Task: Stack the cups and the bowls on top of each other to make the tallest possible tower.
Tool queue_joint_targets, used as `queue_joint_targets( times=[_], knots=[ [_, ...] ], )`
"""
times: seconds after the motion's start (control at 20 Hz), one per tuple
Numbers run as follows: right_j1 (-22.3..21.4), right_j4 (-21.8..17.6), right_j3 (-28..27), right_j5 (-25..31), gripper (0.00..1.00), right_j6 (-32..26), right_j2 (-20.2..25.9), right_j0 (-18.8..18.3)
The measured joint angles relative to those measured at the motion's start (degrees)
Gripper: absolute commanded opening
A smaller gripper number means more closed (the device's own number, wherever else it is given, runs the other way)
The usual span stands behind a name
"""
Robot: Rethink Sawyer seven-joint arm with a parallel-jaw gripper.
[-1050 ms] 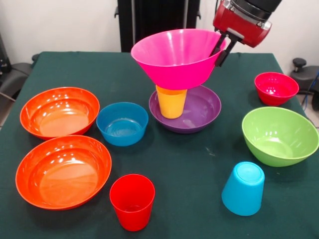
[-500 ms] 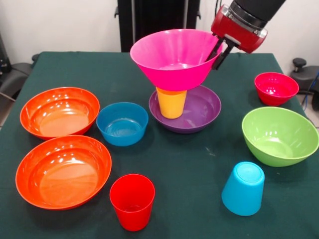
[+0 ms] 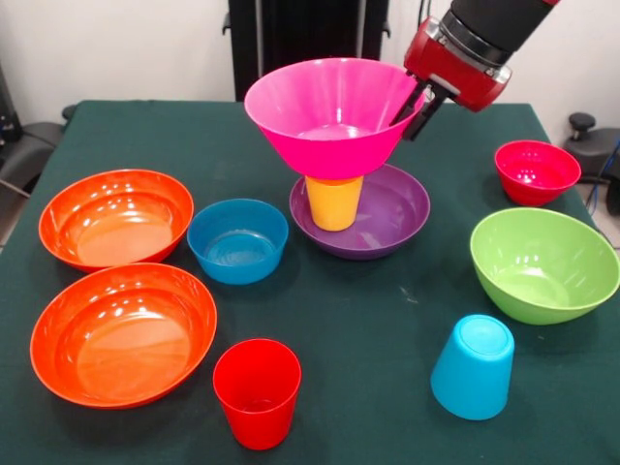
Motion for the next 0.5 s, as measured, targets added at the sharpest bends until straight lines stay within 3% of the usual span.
queue_joint_targets(
  times=[0.5],
  knots=[
    [0.49,-0.02,-0.57,0.0,0.0,0.0,-0.9,0.36]
  ],
)
